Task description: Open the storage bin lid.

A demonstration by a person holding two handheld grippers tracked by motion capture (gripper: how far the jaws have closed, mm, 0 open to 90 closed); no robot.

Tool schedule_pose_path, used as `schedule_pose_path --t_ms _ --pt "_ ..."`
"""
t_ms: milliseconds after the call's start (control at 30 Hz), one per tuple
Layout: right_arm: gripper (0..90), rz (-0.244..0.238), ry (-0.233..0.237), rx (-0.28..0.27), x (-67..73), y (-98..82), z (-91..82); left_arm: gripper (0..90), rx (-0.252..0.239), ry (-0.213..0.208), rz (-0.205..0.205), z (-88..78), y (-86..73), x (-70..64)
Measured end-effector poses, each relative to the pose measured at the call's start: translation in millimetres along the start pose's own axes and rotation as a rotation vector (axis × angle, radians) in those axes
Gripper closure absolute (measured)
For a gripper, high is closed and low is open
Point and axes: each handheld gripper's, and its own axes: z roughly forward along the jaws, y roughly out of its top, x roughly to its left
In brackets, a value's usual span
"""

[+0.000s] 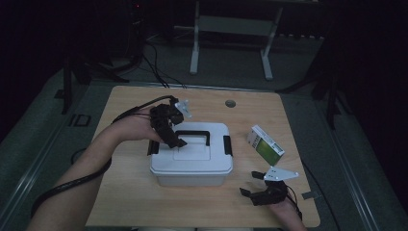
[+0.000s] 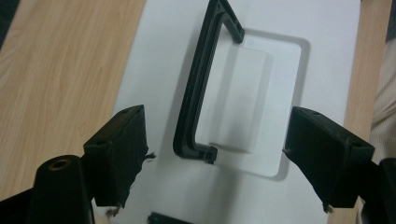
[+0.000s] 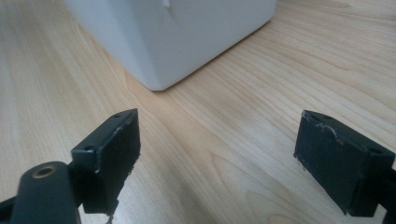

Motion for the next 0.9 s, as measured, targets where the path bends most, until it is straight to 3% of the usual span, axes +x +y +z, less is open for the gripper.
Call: schedule_pose_path --t_ms 133,167,267,300,633,667,767,900 --pt "14.2 0.001 0.008 0.0 1.1 0.1 0.1 24.0 0.038 0.002 0.017 3.4 11.4 4.5" --pt "14.2 0.0 0.009 0.002 1.2 0.0 0.3 27.5 0.045 0.014 0.036 4.2 14.0 4.5" --pt "14.2 -0.003 0.011 0.004 1.2 -0.3 0.7 31.6 0.044 0.0 0.047 4.8 16.2 4.8" --pt "14.3 -0.004 0.013 0.01 0.8 -0.8 1.0 35.3 0.099 -0.005 0.074 10.1 24.7 5.7" --pt "15.3 -0.01 0.012 0.02 0.0 -1.8 0.4 53.8 0.229 -0.022 0.119 23.7 43.8 7.7" --pt "15.3 -0.01 0.011 0.018 0.1 -1.6 0.0 55.5 0.272 -0.029 0.144 27.5 47.2 5.6" --pt "15.3 -0.01 0.013 0.015 0.4 -1.4 -0.1 58.3 0.298 -0.039 0.161 30.4 52.2 4.5" --pt "15.4 -0.011 0.018 0.019 0.2 -1.4 0.0 63.8 0.297 -0.04 0.17 32.8 58.0 3.9"
